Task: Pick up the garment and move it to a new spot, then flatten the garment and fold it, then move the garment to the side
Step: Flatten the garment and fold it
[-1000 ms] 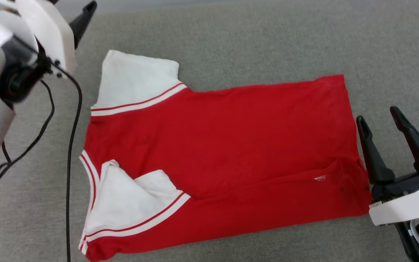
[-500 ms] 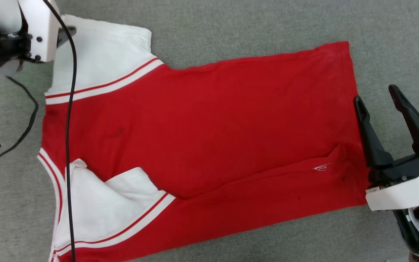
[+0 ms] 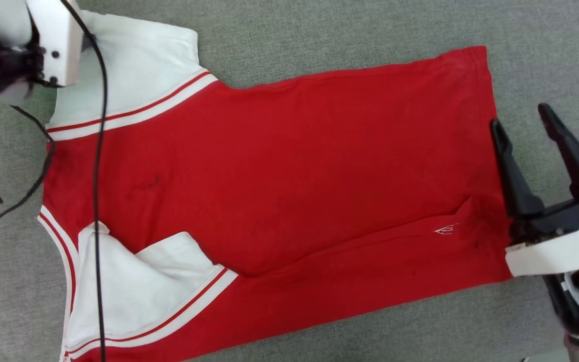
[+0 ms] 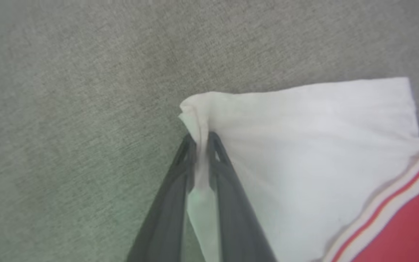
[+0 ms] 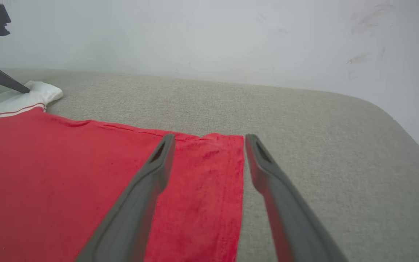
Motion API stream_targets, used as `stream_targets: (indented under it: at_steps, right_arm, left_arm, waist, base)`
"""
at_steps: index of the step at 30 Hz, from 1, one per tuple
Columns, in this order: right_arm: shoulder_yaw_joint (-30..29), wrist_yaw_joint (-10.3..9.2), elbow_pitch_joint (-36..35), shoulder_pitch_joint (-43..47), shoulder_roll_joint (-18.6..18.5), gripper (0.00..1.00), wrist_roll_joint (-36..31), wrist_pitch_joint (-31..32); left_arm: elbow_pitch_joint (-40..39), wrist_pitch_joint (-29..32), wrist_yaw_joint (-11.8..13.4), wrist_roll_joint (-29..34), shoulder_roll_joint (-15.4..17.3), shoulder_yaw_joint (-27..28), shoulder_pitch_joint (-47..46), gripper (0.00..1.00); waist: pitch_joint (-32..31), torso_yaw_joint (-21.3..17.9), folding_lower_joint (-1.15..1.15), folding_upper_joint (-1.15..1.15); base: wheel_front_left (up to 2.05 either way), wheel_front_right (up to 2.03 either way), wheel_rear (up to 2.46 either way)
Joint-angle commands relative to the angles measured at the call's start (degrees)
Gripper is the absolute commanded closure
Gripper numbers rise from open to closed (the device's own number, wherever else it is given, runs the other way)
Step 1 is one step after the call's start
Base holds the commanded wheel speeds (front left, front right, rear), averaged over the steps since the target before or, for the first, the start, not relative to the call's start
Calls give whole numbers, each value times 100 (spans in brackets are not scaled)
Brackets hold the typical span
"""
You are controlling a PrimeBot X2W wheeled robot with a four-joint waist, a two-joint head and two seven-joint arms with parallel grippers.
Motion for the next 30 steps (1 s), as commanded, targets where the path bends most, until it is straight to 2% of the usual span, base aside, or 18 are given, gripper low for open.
stream_targets:
  at_steps: [1,5,11,16,22,23,30]
  right_arm:
    - [-44,-5,22,-147,-31,0,39,-39]
    - [-140,-5,2,-335,-164,0,121,22]
    - [-409,-5,-185,-833,-644,0,374,402]
    - [-295,-5,7,-1314,-1242,0,846,1293]
    - [3,-5,694,-1876,-1946,0,1562,2827]
    - [3,-5,694,-1876,-1946,0,1562,2827]
    - [612,-5,1554,-2306,-2640,0,2127,4568]
  left_arm:
    - [56,-46,-3,53,-42,-168,339,100]
    - [-62,-310,-5,65,-42,-211,288,100]
    - [-371,-877,-6,57,-79,-319,373,100]
    - [-695,-1321,-6,77,-44,-504,538,100]
    - [-1075,-1854,-7,146,-73,-646,730,100]
    - [-1075,-1854,-7,146,-73,-646,730,100]
    - [-1526,-2369,4,256,-86,-653,846,100]
  waist:
    - [-48,17,-1,0]
    - [-234,122,-1,0]
    - [-621,352,-1,0]
    - [-897,557,-1,0]
    - [-1082,827,-1,0]
    - [-1082,827,-1,0]
    - [-1074,1093,-1,0]
  base:
    - [0,0,0]
    - [0,0,0]
    - [0,0,0]
    - [0,0,0]
    - [0,0,0]
    - [0,0,0]
    - [0,0,0]
